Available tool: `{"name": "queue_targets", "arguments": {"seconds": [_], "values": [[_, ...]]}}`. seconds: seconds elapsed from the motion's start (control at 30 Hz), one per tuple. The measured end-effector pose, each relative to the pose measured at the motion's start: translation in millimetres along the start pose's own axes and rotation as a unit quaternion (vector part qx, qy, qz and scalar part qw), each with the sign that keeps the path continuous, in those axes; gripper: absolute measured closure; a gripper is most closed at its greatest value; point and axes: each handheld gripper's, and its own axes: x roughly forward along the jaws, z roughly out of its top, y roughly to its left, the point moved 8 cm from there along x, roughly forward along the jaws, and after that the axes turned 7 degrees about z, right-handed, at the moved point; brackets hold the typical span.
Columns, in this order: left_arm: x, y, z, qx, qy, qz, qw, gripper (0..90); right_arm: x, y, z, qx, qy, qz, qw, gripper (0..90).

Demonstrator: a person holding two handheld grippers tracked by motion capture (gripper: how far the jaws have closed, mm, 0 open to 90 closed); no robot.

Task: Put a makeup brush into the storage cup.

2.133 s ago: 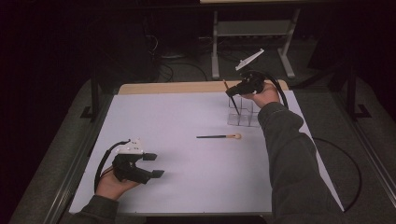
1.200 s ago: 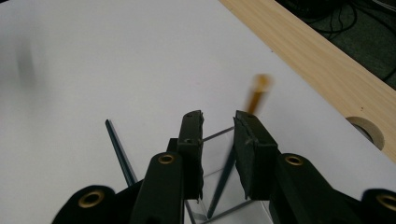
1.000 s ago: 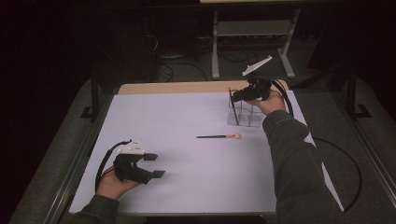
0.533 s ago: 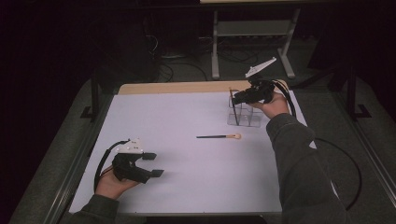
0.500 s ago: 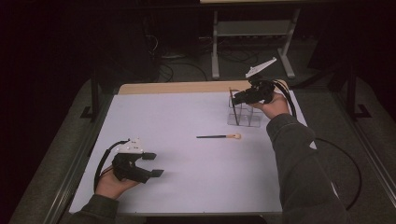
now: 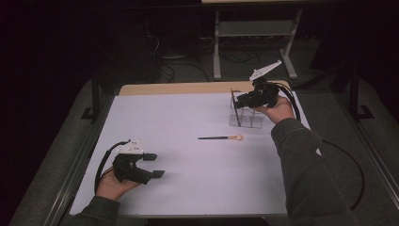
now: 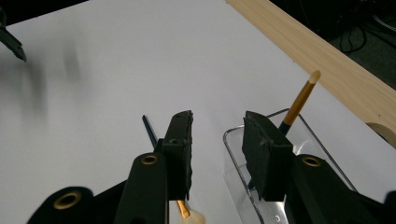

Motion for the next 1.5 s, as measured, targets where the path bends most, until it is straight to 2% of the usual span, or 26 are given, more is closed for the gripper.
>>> {"name": "queue_targets", "arguments": {"seconds": [0.63, 0.8, 1.2, 1.5], "values": [[0.1, -0.5, 0.5, -0.001, 0.000, 0.003, 1.0000, 27.9, -5.3, 17.4, 4.5, -0.012, 0.000, 0.009, 0.9999, 56.0], [-0.3, -0.9, 1.1, -0.004, -0.002, 0.001, 1.0000, 28.0, -4.4, 22.0, 7.4, -0.023, 0.001, 0.010, 0.9997, 55.1], [-0.9, 0.2, 1.2, -0.010, -0.004, 0.000, 0.9999, 28.0, -2.9, 31.6, 9.9, -0.030, 0.008, 0.019, 0.9993, 53.5], [-2.1, -0.1, 2.3, -0.006, -0.007, 0.002, 1.0000, 27.9, 1.4, 38.4, 10.8, -0.039, 0.013, 0.025, 0.9988, 52.9]]}}
